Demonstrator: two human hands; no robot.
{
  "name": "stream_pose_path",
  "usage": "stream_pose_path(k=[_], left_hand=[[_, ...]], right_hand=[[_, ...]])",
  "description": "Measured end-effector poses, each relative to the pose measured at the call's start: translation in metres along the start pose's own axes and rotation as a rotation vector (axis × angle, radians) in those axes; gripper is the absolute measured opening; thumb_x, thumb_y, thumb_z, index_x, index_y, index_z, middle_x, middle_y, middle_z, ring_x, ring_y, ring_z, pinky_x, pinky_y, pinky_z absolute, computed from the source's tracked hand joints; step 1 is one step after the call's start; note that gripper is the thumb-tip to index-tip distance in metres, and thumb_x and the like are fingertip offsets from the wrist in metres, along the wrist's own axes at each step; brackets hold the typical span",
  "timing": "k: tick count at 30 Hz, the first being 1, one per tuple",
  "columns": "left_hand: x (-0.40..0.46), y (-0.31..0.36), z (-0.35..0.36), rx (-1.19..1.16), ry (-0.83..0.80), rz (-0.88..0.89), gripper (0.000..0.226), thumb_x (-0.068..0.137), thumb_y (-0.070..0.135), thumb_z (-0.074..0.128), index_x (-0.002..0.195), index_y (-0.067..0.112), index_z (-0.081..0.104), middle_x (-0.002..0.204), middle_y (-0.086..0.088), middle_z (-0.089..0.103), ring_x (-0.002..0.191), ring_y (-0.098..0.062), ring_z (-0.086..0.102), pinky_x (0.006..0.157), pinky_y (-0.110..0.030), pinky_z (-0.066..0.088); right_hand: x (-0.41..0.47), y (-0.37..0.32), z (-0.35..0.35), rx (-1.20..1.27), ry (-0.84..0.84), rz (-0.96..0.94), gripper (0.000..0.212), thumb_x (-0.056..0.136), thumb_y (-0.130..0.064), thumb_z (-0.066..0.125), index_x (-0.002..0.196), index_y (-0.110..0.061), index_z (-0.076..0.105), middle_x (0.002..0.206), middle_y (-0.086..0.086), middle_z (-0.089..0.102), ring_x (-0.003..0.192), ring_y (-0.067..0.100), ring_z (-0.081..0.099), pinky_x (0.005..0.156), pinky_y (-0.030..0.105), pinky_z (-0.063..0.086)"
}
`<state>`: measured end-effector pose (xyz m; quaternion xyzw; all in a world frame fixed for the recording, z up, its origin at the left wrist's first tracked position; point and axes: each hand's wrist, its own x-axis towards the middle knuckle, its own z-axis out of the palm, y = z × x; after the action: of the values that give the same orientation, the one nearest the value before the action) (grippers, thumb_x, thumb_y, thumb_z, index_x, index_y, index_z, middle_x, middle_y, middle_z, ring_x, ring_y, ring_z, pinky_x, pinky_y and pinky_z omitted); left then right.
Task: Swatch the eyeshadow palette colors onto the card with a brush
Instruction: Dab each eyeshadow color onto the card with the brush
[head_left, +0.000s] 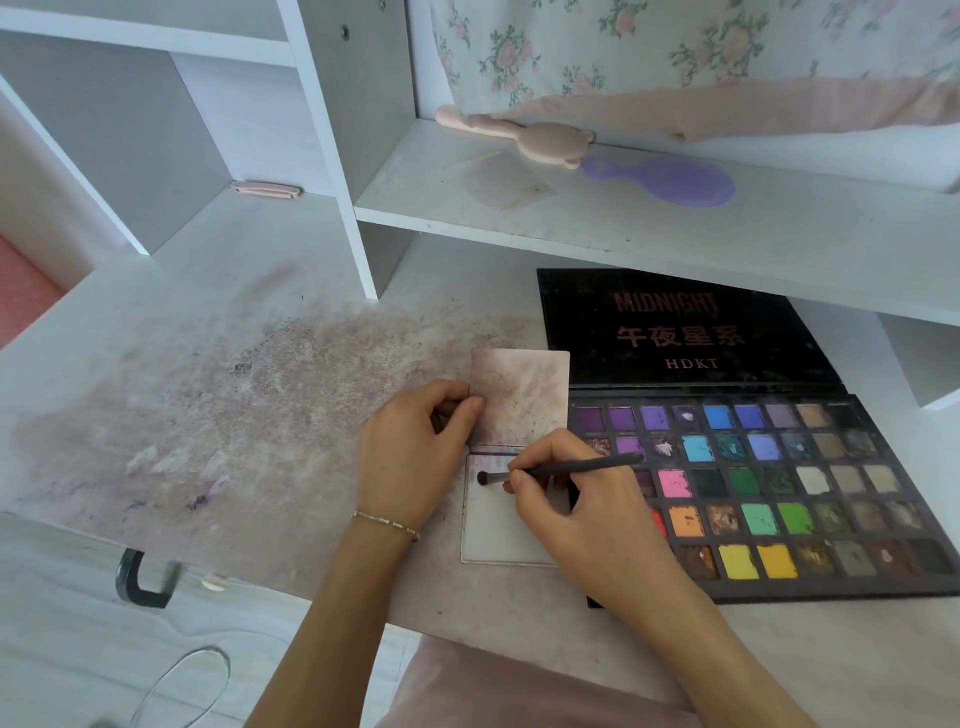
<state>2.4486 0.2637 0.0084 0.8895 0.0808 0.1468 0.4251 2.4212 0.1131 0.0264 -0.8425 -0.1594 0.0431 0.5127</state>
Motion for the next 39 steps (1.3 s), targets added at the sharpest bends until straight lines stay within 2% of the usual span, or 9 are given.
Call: stream_pose_path(k=[8,14,17,21,24,29,32,35,39], left_hand=[[0.000,0.000,0.001,0.008,0.008,-0.005,0.008,0.080,0.028,0.064,0.084,0.024,0.070,0.062,0.026,0.054,0.062,0.007,0.053,0.059,-0.004,0.037],[0.000,0.000,0.000,0.014,0.004,-0.004,0.009,0.081,0.029,0.063,0.084,0.025,0.070,0.062,0.026,0.054,0.063,0.007,0.053,0.059,-0.004,0.037],[0.000,0.000,0.000,0.017,0.006,-0.001,0.009,0.081,0.028,0.063,0.084,0.024,0.070,0.063,0.025,0.055,0.064,0.006,0.053,0.061,-0.010,0.040],[0.000,0.001,0.000,0.019,0.004,-0.001,0.009,0.081,0.028,0.063,0.084,0.023,0.070,0.063,0.025,0.054,0.064,0.006,0.053,0.061,-0.011,0.040],[0.000,0.001,0.000,0.017,0.000,-0.004,0.009,0.081,0.028,0.063,0.084,0.023,0.070,0.064,0.022,0.056,0.064,0.004,0.054,0.061,-0.013,0.041],[0.000,0.001,0.000,0.019,0.003,-0.015,0.009,0.080,0.028,0.064,0.084,0.024,0.071,0.062,0.024,0.055,0.061,0.007,0.052,0.058,-0.003,0.036],[0.001,0.000,0.000,0.012,0.001,-0.025,0.009,0.080,0.029,0.064,0.084,0.025,0.071,0.061,0.025,0.054,0.060,0.009,0.052,0.058,-0.002,0.037],[0.001,-0.001,0.001,0.008,-0.003,-0.032,0.008,0.080,0.030,0.064,0.083,0.026,0.070,0.061,0.026,0.055,0.064,0.011,0.053,0.058,-0.002,0.037],[0.000,-0.001,0.001,0.015,0.000,-0.035,0.008,0.081,0.030,0.063,0.083,0.026,0.070,0.062,0.025,0.056,0.061,0.008,0.053,0.059,-0.008,0.038]], right_hand=[[0.000,0.000,0.000,0.009,0.011,0.003,0.020,0.082,-0.011,0.059,0.076,-0.029,0.054,0.074,-0.010,0.060,0.077,0.003,0.056,0.064,0.009,0.043],[0.001,0.000,0.001,-0.010,0.011,0.002,0.020,0.083,-0.012,0.058,0.076,-0.030,0.053,0.075,-0.010,0.060,0.077,0.003,0.055,0.064,0.010,0.043],[0.001,0.000,0.000,-0.012,0.004,-0.005,0.021,0.083,-0.011,0.059,0.076,-0.030,0.053,0.075,-0.011,0.059,0.078,0.003,0.055,0.065,0.012,0.045],[0.001,0.001,0.001,-0.009,0.005,-0.003,0.014,0.083,-0.011,0.058,0.079,-0.024,0.056,0.076,-0.009,0.059,0.078,0.004,0.055,0.066,0.014,0.045],[0.000,0.001,0.000,0.023,-0.006,-0.014,0.021,0.082,-0.010,0.059,0.075,-0.030,0.054,0.073,-0.012,0.060,0.077,0.003,0.057,0.065,0.011,0.044],[-0.003,0.000,-0.006,0.123,0.106,-0.048,0.015,0.083,-0.015,0.055,0.080,-0.030,0.056,0.083,-0.011,0.062,0.077,0.011,0.060,0.064,0.020,0.049],[-0.005,0.002,-0.015,0.157,0.182,-0.037,0.022,0.087,-0.011,0.055,0.085,-0.033,0.058,0.086,-0.014,0.063,0.080,0.006,0.062,0.065,0.014,0.049],[-0.009,0.005,-0.029,0.156,0.255,-0.021,0.026,0.086,-0.009,0.054,0.085,-0.033,0.061,0.086,-0.009,0.064,0.073,0.007,0.061,0.062,0.018,0.051],[-0.014,0.015,-0.050,0.119,0.348,0.003,0.036,0.087,-0.001,0.053,0.079,-0.035,0.061,0.081,-0.007,0.063,0.064,0.014,0.056,0.055,0.018,0.046]])
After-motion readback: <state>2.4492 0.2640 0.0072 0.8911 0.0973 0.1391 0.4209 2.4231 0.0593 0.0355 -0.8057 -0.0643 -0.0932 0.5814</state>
